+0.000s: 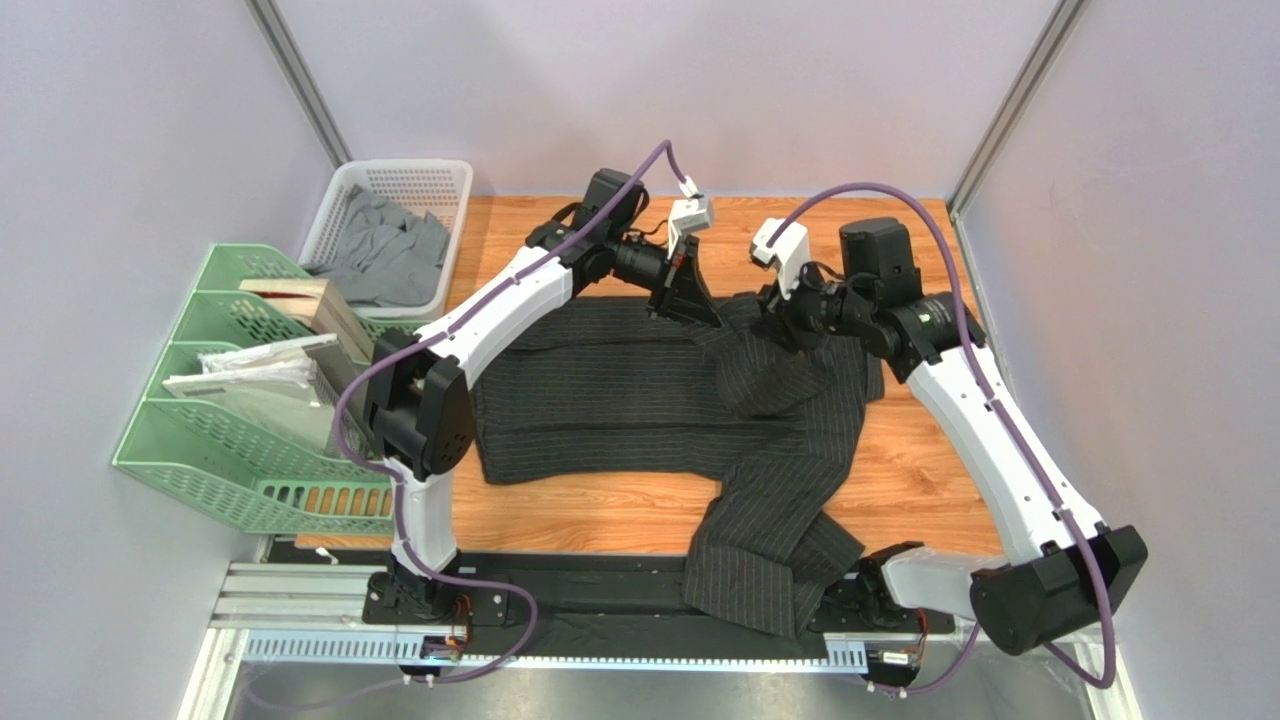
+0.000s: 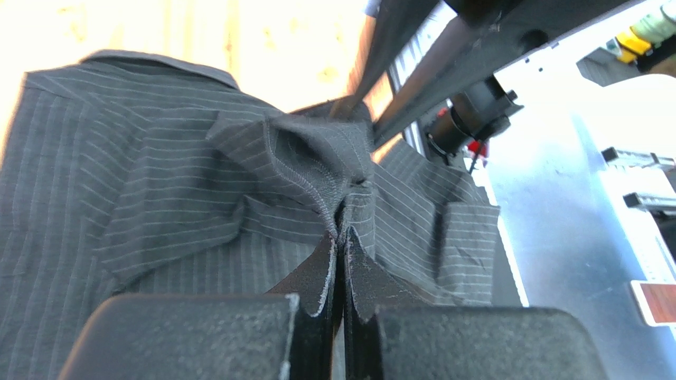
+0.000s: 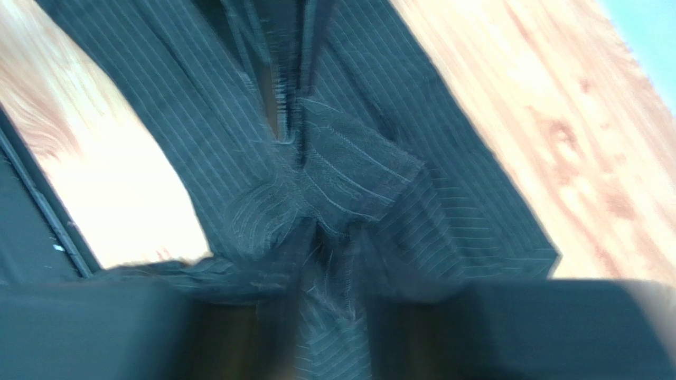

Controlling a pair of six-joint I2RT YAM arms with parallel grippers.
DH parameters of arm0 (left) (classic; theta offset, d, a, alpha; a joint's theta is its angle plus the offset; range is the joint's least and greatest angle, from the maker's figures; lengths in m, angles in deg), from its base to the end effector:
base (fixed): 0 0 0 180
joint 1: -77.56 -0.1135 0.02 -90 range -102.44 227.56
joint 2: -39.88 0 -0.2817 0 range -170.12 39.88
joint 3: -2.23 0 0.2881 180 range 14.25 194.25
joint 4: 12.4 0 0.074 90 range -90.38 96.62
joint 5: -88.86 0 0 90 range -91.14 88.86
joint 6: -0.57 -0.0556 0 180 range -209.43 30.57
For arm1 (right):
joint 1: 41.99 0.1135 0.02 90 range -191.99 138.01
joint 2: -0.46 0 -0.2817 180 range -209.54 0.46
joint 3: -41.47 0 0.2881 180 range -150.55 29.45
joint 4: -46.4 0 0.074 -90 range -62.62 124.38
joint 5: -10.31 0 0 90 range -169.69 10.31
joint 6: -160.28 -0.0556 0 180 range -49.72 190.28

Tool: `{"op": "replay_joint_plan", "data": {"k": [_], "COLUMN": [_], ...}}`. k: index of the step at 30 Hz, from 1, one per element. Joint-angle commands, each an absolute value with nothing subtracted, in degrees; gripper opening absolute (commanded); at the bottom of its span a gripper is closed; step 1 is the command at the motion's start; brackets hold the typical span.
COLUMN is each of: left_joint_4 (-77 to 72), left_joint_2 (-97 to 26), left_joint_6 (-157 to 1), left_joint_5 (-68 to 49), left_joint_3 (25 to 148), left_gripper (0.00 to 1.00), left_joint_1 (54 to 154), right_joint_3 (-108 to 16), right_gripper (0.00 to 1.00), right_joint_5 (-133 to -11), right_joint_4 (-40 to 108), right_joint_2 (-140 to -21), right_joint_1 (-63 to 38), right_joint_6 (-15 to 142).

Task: Fold and stack the long sleeve shirts
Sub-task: Fold the shirt

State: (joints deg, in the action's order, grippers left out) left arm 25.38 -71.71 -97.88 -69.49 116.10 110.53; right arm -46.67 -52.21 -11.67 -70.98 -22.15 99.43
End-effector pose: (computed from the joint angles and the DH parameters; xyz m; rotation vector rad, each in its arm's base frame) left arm 0.3817 -0.3092 0.3320 1.3533 1.6137 -1.5365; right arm 0.2724 0.1256 0.3818 -1.1450 1.9208 0.4602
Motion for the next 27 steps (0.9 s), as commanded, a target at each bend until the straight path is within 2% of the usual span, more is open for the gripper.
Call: {"op": "replay_joint_plan", "data": {"k": [1,2,3,5,8,13,21,27], "left_joint_4": [32.5,34.5,36.8,43.0,50.2,54.3,70.8,76.5], "left_joint_2": [-65.2,-64.0,-63.5,-62.3,-60.7,-58.2,-60.0,-57.4], "left_joint_6": [-106.9,-109.3,-111.9,-118.9,-127.8,-136.2,-151.7,-158.0], "left_joint_5": [-69.4,-67.9,-67.4,-65.9,-63.2,-58.5,-50.9,-47.6], "left_joint_3": [117.2,117.3,117.6,117.9,118.1,117.3,122.6,123.5], "left_gripper": [0.0,0.0,0.0,0.0,0.0,0.0,0.0,0.0], "left_joint_1": [113.1,113.8,115.6,118.5,122.4,127.3,134.3,137.8], "right_joint_3": [-47.5,-47.1,-46.7,-44.9,-44.7,-46.9,-53.9,-61.8], "right_gripper": [0.49,0.6,0.74,0.83,0.86,0.81,0.7,0.59], "right_joint_5": [-55.5,-54.7,-51.8,-49.8,-46.8,-42.3,-39.2,-36.1], "right_joint_4": [-14.3,-15.3,-16.2,-16.1,-16.7,-17.5,-20.0,-21.4], "right_joint_2": [-67.1,-65.5,-64.5,-62.4,-62.8,-71.7,-89.9,-102.8], "right_joint_1": [-22.6,-25.5,-27.7,-34.8,-43.7,-49.4,-49.5,-49.0], "right_joint_6": [97.4,96.0,94.8,91.5,89.7,87.6,87.2,84.3]}}
